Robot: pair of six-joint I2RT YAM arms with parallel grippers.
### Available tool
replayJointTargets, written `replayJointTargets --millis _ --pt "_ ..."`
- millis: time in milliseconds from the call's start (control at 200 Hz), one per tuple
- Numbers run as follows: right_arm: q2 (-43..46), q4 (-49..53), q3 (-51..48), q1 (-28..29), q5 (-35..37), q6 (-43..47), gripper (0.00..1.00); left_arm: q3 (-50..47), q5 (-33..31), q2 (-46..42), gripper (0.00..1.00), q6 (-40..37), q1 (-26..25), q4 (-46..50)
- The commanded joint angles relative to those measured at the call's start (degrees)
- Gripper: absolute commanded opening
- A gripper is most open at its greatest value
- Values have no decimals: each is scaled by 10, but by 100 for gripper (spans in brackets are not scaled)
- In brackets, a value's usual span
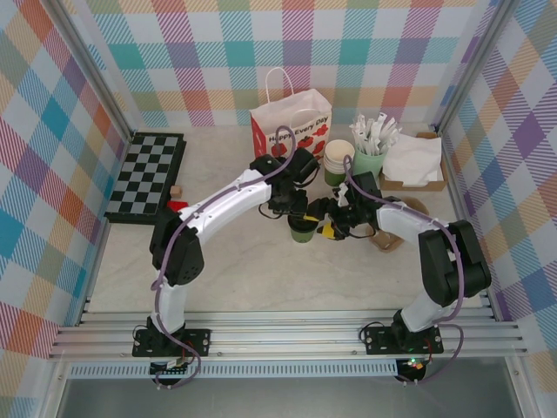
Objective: Pack the takeout coffee
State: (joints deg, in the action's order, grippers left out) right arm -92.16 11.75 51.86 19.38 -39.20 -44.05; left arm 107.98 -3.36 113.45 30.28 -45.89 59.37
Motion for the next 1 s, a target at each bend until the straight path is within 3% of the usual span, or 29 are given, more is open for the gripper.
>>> replayJointTargets --millis 0,55,115,220,285,335,505,675,850,995 --pt "10 45 20 5 22 16 82 -16 -8 -47 41 -2 -3 -22" --pt "14 59 28 6 29 19 85 -19 -13 -58 47 -1 -1 -22" --pt "20 78 36 7 37 27 88 -27 -31 -74 60 4 1 -21" --pt "34 112 55 8 54 46 94 -77 -72 -121 91 29 13 -41" --pt "40 132 66 8 59 58 95 -119 -95 -144 99 67 33 -50" --pt "42 146 77 8 58 70 100 -152 -103 -156 100 101 54 -52" --pt "38 198 114 21 80 116 100 -261 -114 -180 100 184 103 -82" --pt "8 249 161 41 108 147 100 -301 -95 -152 100 185 113 -104" --pt "-29 298 209 64 148 159 100 -299 -12 -95 100 169 109 -135" --pt "-45 312 231 75 165 156 100 -295 -13 -77 100 171 104 -138"
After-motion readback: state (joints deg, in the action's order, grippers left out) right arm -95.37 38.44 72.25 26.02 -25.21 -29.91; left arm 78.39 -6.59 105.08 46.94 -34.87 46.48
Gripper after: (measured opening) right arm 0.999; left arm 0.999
